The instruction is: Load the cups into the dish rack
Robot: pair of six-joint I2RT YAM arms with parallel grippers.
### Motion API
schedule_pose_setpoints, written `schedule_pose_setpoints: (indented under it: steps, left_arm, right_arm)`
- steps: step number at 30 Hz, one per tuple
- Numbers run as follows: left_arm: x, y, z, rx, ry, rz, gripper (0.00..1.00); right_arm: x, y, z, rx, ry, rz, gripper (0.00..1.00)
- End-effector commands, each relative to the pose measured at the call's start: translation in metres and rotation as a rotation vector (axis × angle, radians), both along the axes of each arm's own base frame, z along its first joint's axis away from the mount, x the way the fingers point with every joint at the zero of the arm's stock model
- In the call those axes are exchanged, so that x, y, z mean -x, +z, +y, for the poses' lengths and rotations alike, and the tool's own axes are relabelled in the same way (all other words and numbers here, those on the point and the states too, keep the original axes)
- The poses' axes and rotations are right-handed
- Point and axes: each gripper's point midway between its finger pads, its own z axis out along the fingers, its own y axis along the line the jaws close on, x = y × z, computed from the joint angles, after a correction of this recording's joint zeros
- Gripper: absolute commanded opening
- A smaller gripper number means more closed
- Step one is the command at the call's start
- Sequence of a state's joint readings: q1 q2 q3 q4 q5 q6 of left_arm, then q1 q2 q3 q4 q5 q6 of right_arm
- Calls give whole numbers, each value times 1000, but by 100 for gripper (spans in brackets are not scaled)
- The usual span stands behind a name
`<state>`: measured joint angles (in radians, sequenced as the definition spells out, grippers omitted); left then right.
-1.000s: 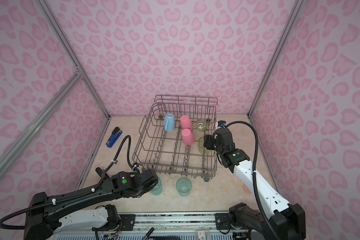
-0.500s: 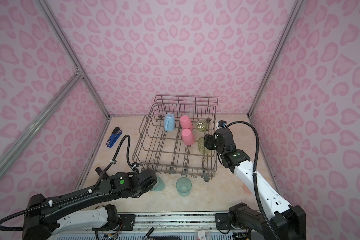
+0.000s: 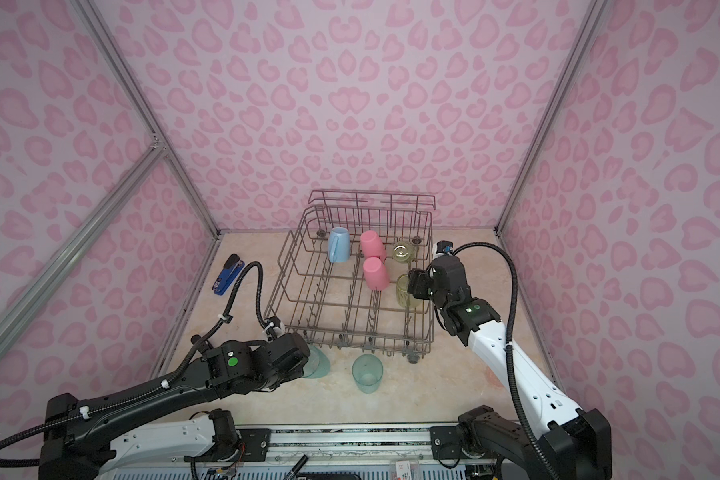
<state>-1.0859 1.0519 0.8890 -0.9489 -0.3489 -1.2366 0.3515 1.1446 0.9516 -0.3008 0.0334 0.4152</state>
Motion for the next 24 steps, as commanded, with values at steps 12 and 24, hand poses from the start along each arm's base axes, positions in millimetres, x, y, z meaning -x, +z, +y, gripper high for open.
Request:
schedule_pose_setpoints:
  steps: [12,24]
  left_arm:
    - [-8,45,-26,-9,-231,-73,5]
    - [-18,98,-52,137,-376,-131,5]
  right_arm:
    - [-6,-4,2,2,-4,9,77]
    - [-7,-4,6,0,20,15,78]
